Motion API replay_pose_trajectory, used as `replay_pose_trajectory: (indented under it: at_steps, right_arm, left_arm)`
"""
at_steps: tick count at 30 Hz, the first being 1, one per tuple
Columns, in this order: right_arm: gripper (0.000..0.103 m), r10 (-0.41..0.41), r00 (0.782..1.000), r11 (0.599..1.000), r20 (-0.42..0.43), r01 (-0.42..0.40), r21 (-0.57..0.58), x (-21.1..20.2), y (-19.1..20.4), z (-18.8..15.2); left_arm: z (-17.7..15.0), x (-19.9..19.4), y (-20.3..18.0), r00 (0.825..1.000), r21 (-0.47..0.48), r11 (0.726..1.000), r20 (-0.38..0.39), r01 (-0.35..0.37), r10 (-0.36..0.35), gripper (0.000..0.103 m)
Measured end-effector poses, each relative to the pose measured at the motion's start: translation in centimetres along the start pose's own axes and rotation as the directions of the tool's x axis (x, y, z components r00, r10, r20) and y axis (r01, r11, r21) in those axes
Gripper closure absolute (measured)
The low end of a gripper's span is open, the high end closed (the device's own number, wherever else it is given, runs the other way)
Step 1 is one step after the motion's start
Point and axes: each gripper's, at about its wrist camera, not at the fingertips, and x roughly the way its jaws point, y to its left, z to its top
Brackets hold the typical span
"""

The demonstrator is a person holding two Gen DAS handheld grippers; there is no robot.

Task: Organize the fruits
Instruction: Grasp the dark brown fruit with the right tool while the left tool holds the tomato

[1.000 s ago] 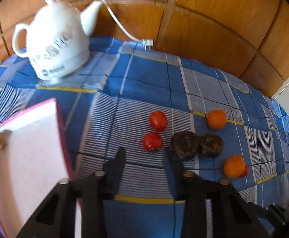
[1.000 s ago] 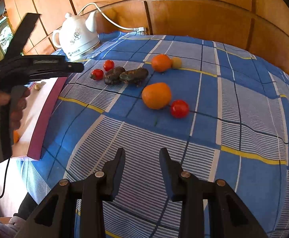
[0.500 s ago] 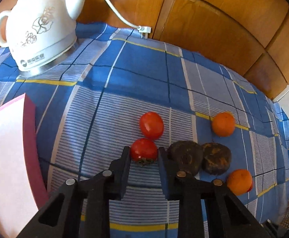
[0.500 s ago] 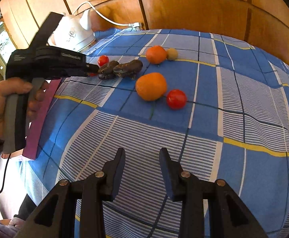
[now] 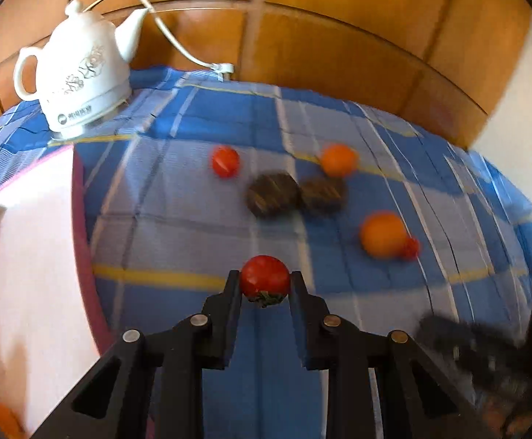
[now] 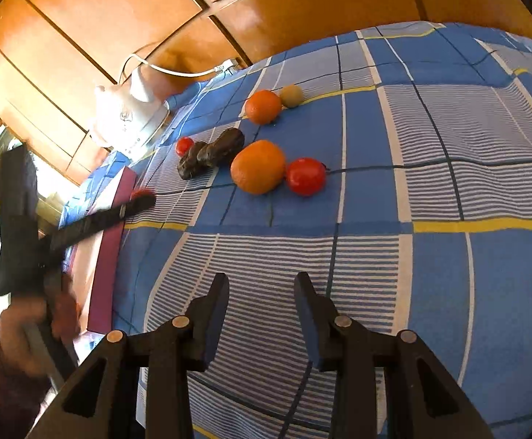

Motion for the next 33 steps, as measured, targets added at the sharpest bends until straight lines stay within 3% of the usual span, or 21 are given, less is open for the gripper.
replay_pose_trajectory:
  at_steps: [7, 14, 19, 25, 29, 33]
  right_arm:
    - [0.069, -0.026, 0.999, 0.999, 0.020, 0.027, -0.033, -1.8, 0.7, 1.5]
    - [0.071, 0.037, 0.998, 0.995, 0.049, -0.032, -0.097, -2.8, 3.3, 6.0]
    - [0.072, 0.061, 0.998, 0.992, -0.016, -0.062, -0.106, 0.5, 4.8, 9.3]
    - [0.072, 0.052, 0.995, 0.999, -0.080, -0.052, 0.003, 5.2, 4.1, 11.9]
    - [0.071, 0.018, 0.992, 0.998, -0.123, -0.011, 0.056, 7.9, 3.3, 12.8]
    - [0.070, 0.041, 0.988, 0.996, -0.152, -0.028, 0.087, 9.1, 2.8, 13.0]
  left_arm:
    - [-4.6, 0.1, -3.6, 0.999, 0.152, 0.988, 0.045, -0.030, 0.023, 0.077]
    - [-5.1, 0.3, -3.6, 0.997, 0.158, 0.987, 0.079, -0.022, 0.010, 0.077]
    - [-5.4, 0.3, -3.8, 0.995, 0.162, 0.986, 0.102, -0.032, 0.016, 0.076]
    - [-5.5, 0.3, -3.4, 0.994, 0.152, 0.988, 0.111, -0.008, -0.009, 0.076]
    - [-5.5, 0.4, -3.3, 0.993, 0.151, 0.989, 0.117, -0.002, -0.016, 0.076]
    - [-5.6, 0.4, -3.1, 0.992, 0.146, 0.989, 0.120, 0.010, -0.028, 0.076]
